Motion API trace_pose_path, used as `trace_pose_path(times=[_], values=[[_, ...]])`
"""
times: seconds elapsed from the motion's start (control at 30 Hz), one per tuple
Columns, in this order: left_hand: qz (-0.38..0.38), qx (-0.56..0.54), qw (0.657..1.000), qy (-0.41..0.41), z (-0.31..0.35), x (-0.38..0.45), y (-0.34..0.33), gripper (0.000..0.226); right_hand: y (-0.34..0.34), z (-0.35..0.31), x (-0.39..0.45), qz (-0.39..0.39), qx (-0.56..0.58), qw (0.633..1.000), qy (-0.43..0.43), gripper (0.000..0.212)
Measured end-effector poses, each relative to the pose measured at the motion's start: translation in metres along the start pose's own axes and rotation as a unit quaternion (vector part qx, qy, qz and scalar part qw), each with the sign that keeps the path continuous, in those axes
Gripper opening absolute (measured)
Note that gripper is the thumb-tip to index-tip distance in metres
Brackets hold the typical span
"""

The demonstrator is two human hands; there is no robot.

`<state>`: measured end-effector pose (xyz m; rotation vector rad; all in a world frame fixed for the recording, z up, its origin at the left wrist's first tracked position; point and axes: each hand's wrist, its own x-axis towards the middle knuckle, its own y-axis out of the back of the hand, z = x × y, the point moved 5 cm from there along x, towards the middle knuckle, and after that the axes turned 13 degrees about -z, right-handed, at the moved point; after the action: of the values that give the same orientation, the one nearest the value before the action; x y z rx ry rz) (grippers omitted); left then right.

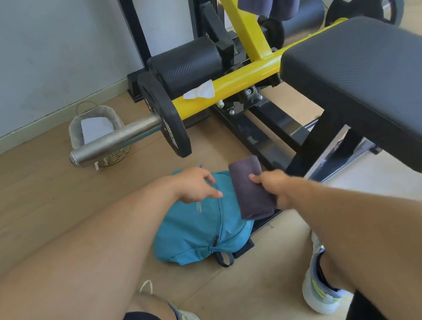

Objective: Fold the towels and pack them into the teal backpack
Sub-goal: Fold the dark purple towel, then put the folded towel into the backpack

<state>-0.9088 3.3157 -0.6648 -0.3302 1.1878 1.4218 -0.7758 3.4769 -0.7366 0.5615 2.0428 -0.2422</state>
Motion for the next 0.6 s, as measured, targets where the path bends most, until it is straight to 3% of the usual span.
trace_pose_path(times=[0.17,0.37,0.6], values=[[-0.002,0.010,1.000,-0.005,0.000,0.012,0.002,0.045,-0.019,0.073,0.028,-0.050,0.086,0.995,-0.022,0.042],[-0.016,-0.007,1.000,0.024,-0.009,0.021,0.003,0.036,-0.021,0.080,0.048,-0.109,0.142,0.984,-0.014,0.047],[0.052,-0.128,0.986,0.097,-0.018,0.022,0.011,0.058,-0.080,0.048,0.036,-0.303,0.059,0.945,0.105,0.034]])
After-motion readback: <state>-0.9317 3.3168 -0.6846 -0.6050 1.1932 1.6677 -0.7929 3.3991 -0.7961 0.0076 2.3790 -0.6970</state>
